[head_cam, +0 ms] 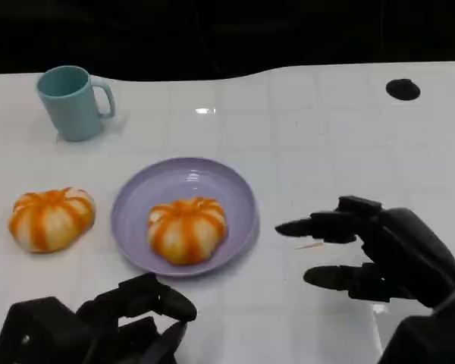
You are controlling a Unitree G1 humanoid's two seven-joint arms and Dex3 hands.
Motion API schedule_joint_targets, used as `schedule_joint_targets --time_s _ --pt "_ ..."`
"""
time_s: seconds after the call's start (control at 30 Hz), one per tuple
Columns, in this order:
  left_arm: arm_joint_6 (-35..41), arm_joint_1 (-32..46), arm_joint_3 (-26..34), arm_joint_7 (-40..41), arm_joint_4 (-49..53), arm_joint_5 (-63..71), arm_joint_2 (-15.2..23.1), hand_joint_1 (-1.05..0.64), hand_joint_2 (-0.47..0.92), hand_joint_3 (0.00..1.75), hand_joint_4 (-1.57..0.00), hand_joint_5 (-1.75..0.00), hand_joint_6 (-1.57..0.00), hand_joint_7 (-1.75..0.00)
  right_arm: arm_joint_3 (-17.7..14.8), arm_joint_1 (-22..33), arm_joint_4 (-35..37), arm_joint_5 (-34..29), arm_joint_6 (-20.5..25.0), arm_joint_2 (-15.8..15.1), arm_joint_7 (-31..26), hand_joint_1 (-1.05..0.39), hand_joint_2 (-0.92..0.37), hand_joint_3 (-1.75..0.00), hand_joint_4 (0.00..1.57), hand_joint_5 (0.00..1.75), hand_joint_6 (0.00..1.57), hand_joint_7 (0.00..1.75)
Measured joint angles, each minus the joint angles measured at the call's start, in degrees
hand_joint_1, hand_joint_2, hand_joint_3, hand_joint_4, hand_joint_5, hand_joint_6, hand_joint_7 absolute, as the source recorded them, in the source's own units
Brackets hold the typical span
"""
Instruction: Grasp the bread from the table and place it into the plate.
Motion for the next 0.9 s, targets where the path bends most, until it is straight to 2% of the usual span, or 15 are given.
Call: schedule_joint_targets --time_s 0.07,0.1,0.17,0.23,0.4,0.57,0.7,0.9 --pt "-0.02 -0.04 0.04 -0.01 0.29 0.00 0.16 -0.30 0.76 0.72 -0.67 -1.75 -0.65 -1.29 -0.97 1.60 -0.86 -0.18 -0.17 0.01 -1.34 -0.17 -0.58 -0.70 0.73 1.37 0.94 0.65" --pt "-0.05 -0.08 0.05 -0.02 0.45 0.01 0.29 -0.30 0.75 0.72 -0.67 -1.75 -0.65 -1.29 -1.37 2.29 -1.07 -0.45 -0.39 0.00 -1.88 -0.16 -0.53 -0.81 0.74 1.38 0.92 0.73" --pt "-0.07 -0.18 0.03 -0.03 0.67 0.01 0.46 -0.31 0.75 0.73 -0.67 -1.75 -0.65 -1.28 -2.24 3.43 -1.77 -1.04 -0.51 -0.04 -2.46 -0.14 -0.45 -0.97 0.79 1.40 0.92 0.86" --pt "-0.25 -0.22 -0.02 -0.03 0.70 0.09 0.66 -0.31 0.75 0.73 -0.66 -1.75 -0.64 -1.29 -3.16 4.62 -2.76 -1.27 -0.51 -0.35 -2.72 -0.12 -0.40 -1.06 0.82 1.44 0.93 0.92" --pt "-0.53 -0.23 0.09 -0.02 0.71 -0.11 0.81 -0.31 0.75 0.72 -0.68 -1.75 -0.65 -1.28 -5.48 7.71 -5.58 -2.02 -0.39 -1.14 -2.71 -0.03 -0.25 -1.28 0.88 1.66 0.93 1.06" --pt "-0.52 -0.26 0.15 -0.02 0.70 -0.56 1.00 -0.32 0.75 0.72 -0.67 -1.75 -0.66 -1.27 -7.24 11.48 -9.27 -1.98 0.92 -1.87 -1.84 -0.03 -0.21 -1.36 0.88 1.66 0.92 1.12" --pt "-0.52 -0.31 0.16 -0.02 0.71 -0.71 1.31 -0.33 0.75 0.70 -0.68 -1.75 -0.66 -1.26 -7.49 14.25 -11.86 -2.04 2.82 -2.01 -0.72 -0.04 -0.19 -1.40 0.90 1.63 0.95 1.15" --pt "-0.52 -0.64 0.17 -0.02 0.72 -0.74 1.83 -0.34 0.76 0.69 -0.67 -1.75 -0.67 -1.25 -7.46 16.23 -12.44 -3.28 3.27 -1.90 -1.39 -0.06 -0.18 -1.42 0.94 1.68 0.95 1.20"
